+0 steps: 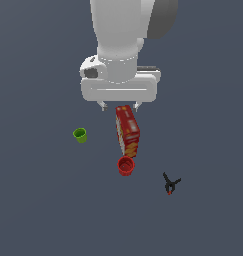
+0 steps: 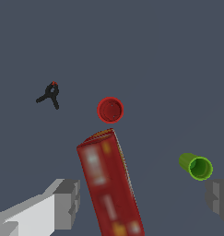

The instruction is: Pick up a designated object from a clutter of objects.

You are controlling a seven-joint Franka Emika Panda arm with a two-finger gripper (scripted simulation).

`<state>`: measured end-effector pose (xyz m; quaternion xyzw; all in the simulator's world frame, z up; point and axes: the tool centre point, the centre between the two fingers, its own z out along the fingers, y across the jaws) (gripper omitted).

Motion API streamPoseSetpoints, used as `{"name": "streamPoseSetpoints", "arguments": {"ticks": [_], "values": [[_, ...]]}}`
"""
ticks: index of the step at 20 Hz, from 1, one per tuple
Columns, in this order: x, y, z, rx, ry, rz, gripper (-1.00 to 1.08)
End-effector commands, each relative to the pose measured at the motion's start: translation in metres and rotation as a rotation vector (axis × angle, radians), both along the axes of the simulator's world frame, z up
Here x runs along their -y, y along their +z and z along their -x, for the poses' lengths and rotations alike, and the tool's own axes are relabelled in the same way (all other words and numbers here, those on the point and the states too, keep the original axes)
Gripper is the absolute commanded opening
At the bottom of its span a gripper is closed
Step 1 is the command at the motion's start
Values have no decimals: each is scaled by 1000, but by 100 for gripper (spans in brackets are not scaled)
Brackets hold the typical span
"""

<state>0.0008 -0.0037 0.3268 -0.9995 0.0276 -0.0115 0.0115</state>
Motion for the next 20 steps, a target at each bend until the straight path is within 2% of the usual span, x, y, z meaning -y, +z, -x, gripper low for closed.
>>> {"name": "streamPoseSetpoints", "arguments": {"ticks": [1, 10, 20], "values": [[0, 0, 0, 0, 0, 0, 100], [20, 13, -7, 35, -5, -3, 100], [30, 0, -7, 31, -60, -9, 100]]}}
